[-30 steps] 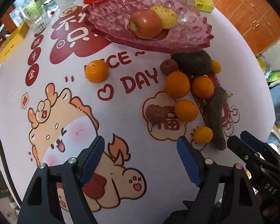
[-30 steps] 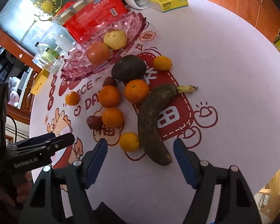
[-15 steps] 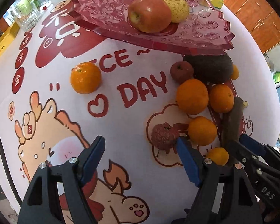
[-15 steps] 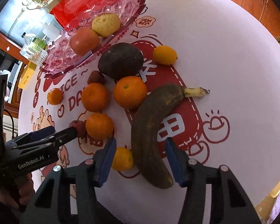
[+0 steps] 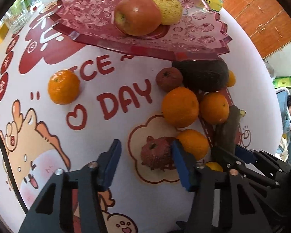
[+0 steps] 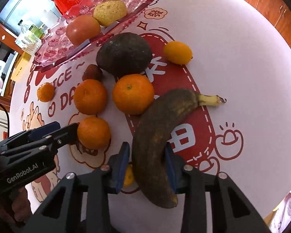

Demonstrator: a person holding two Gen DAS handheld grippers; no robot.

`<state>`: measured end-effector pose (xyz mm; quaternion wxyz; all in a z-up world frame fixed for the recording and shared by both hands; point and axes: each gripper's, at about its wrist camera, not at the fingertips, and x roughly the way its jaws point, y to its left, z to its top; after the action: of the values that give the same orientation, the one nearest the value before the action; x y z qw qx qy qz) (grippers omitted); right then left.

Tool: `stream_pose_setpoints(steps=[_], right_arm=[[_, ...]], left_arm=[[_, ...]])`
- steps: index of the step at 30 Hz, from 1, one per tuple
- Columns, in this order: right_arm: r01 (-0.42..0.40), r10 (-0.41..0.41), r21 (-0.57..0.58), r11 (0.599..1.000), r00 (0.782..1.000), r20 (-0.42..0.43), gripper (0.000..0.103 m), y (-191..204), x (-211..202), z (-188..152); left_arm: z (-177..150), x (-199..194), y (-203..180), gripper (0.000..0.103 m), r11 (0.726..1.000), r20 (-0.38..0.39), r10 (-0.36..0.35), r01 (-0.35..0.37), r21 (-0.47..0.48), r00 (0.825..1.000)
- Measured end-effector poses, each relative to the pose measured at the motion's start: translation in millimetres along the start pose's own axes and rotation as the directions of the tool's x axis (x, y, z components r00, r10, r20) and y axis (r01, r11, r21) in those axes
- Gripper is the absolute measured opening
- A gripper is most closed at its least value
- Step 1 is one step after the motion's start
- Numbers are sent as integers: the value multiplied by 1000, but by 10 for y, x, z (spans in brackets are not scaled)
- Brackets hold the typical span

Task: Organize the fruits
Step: 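Grasp the red lychee with the left tool while the right tool grasps the dark banana, then lift lychee and banana over the pink bowl and release both inside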

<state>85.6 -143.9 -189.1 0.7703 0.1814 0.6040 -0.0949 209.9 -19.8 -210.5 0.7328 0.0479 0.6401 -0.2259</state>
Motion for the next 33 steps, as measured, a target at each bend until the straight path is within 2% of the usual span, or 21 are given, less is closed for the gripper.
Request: stream_pose_setpoints(steps=[5, 18, 24, 33], right_arm=[[-7, 7, -5, 1000, 1000, 5, 33, -21, 2, -17], [-22, 21, 25, 999, 999, 24, 31, -130, -110, -129], [-36, 33, 33, 999, 996, 87, 31, -158, -315, -207], [-79, 72, 25, 997, 976, 206, 31, -156, -783, -281]], left_arm=[[14, 19, -67, 29, 999, 17, -39, 39, 2, 999], [-86, -146, -3, 28, 999, 41, -28, 28, 19, 999], [-208, -365, 83, 28, 1000, 79, -30, 30, 1, 996], [-506, -818, 284, 28, 998, 148, -14, 22, -53, 989]])
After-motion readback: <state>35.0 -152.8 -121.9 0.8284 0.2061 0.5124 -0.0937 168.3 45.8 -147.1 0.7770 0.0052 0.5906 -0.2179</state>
